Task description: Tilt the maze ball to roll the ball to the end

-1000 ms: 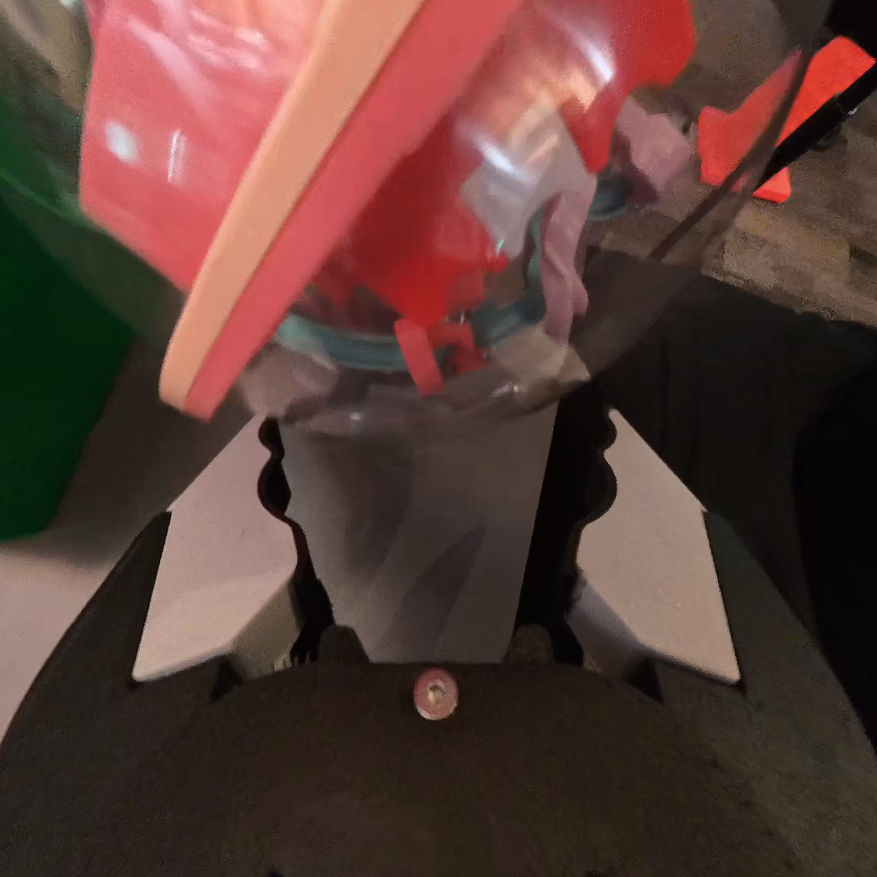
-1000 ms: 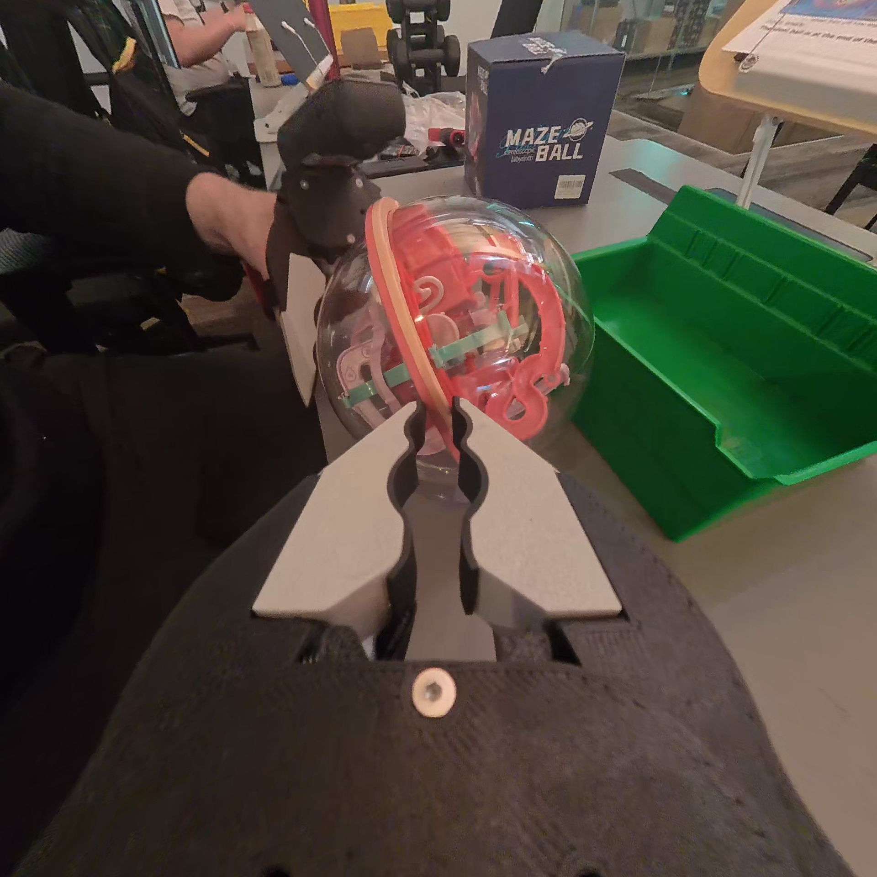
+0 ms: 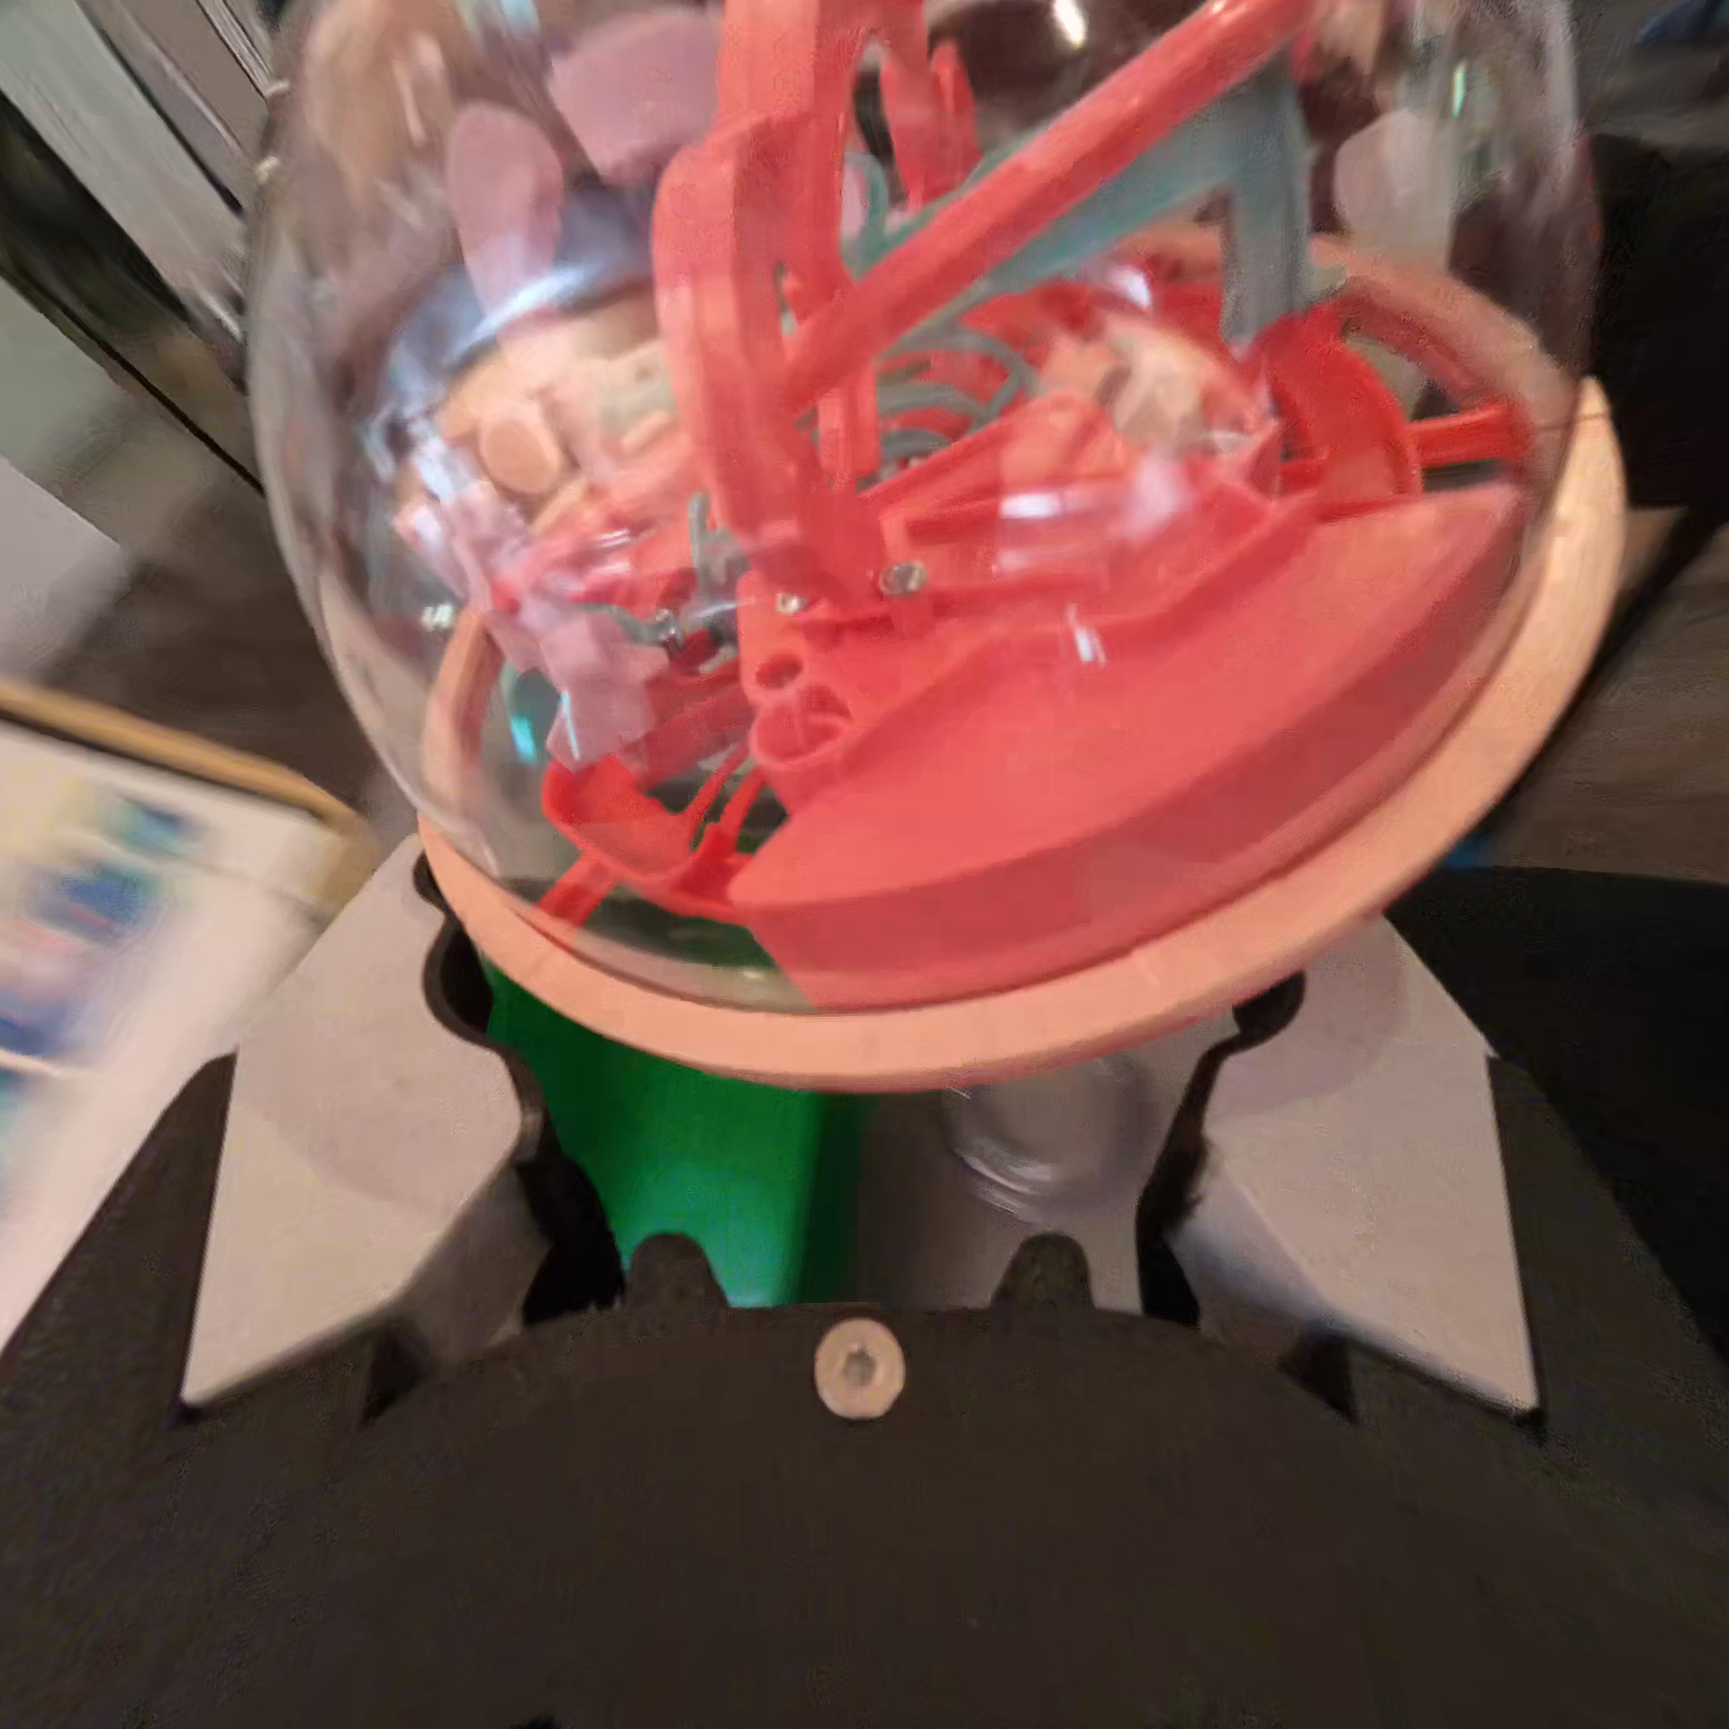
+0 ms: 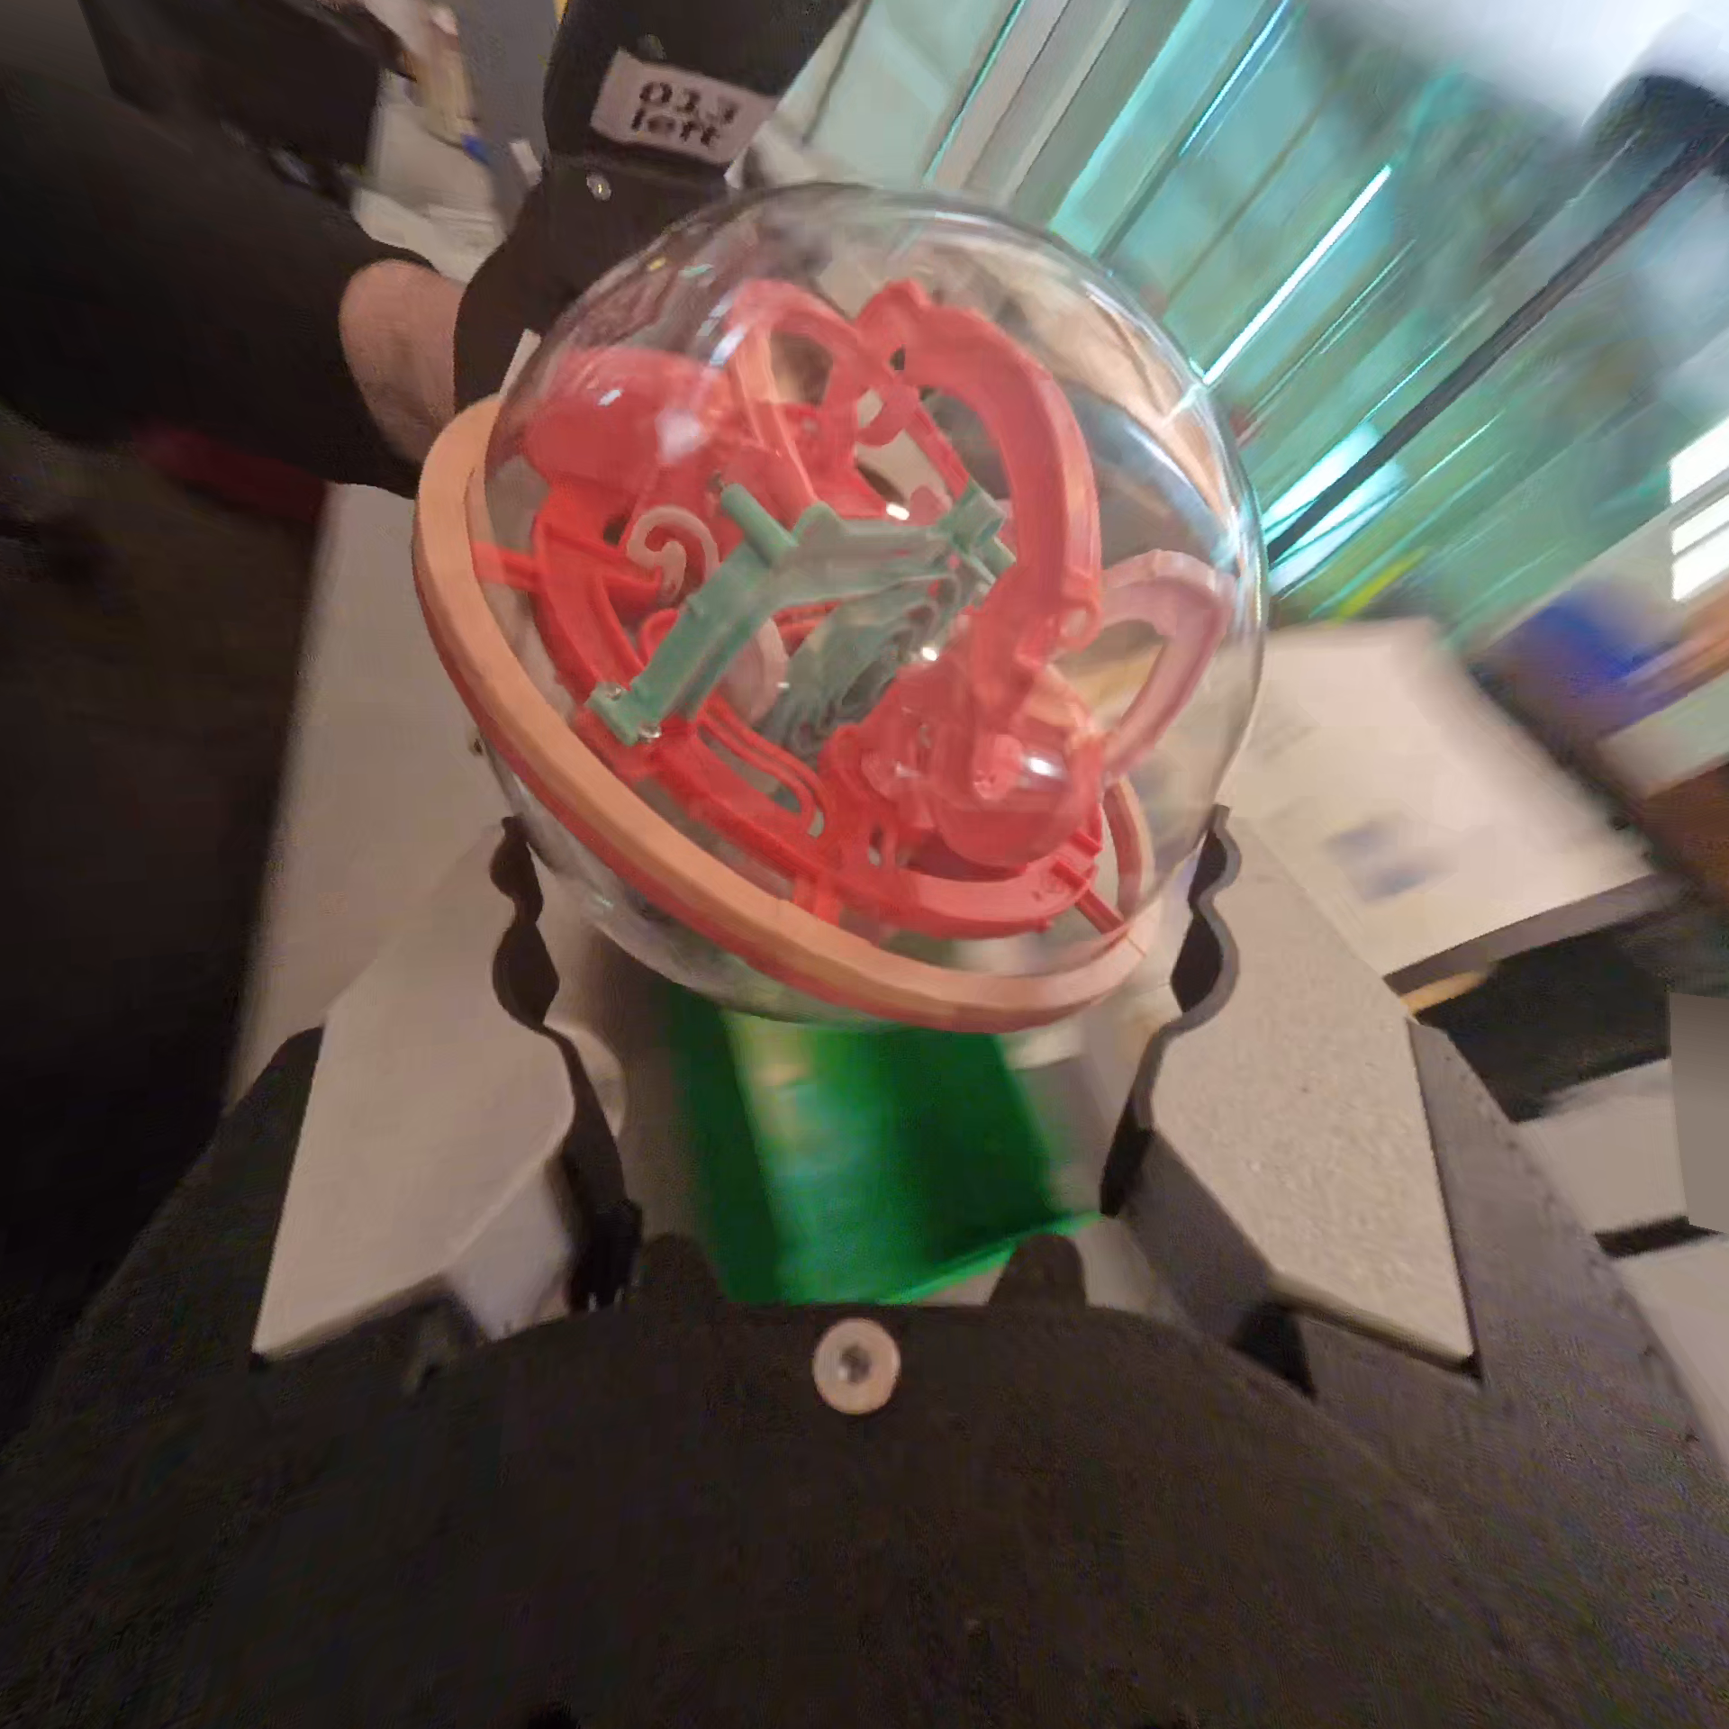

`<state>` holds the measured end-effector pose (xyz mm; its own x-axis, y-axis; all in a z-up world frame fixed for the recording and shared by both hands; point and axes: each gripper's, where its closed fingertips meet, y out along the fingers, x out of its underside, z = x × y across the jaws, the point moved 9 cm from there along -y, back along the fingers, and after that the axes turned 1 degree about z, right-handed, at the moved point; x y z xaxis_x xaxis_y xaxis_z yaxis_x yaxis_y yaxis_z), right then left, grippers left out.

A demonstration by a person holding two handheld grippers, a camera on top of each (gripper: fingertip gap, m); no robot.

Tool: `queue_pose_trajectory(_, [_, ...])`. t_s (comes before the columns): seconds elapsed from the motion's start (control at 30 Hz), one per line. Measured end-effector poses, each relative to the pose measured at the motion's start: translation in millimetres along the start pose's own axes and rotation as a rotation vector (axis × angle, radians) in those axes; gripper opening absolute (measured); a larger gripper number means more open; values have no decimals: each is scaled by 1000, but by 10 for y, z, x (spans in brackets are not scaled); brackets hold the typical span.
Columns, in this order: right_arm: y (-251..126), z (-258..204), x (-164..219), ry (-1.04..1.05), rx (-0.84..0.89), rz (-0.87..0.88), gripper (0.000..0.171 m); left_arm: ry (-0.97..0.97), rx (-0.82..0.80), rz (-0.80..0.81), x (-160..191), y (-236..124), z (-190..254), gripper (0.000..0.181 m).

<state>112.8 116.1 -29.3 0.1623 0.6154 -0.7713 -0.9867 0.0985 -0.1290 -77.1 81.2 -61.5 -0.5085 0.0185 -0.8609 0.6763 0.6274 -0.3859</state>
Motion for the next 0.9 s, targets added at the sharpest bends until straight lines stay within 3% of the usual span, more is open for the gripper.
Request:
queue_pose_trajectory(0.07, [-300,181,-621,-215,104,94,136,236,-97,97,-721,-281,7,158])
queue_pose_trajectory(0.13, [-483,395,-920,-297,156,131,136,364,-160,147,-1260,-448,-20,158])
queue_pose_trajectory(0.27, [-863,262,-1577,-515,253,65,140,512,-207,239,-1800,-594,191,158])
queue_pose_trajectory(0.4, [-974,152,-2057,-687,287,-134,144,511,-222,397,-1959,-525,233,158])
queue_pose_trajectory(0.47, [-1068,32,-2269,-786,306,-129,145,605,-279,506,-2094,-673,427,157])
queue_pose_trajectory(0.57, [-1161,-96,-2476,-888,394,-192,146,683,-378,507,-2296,-764,508,158])
queue_pose_trajectory(0.63, [-1200,-273,-2676,-912,356,-125,148,723,-276,635,-2371,-853,671,157])
queue_pose_trajectory(0.73, [-1079,23,-2720,-785,287,-227,150,523,-184,708,-2362,-706,480,158])
queue_pose_trajectory(0.9, [-897,138,-2714,-709,202,-392,152,367,-78,758,-2177,-402,320,158])
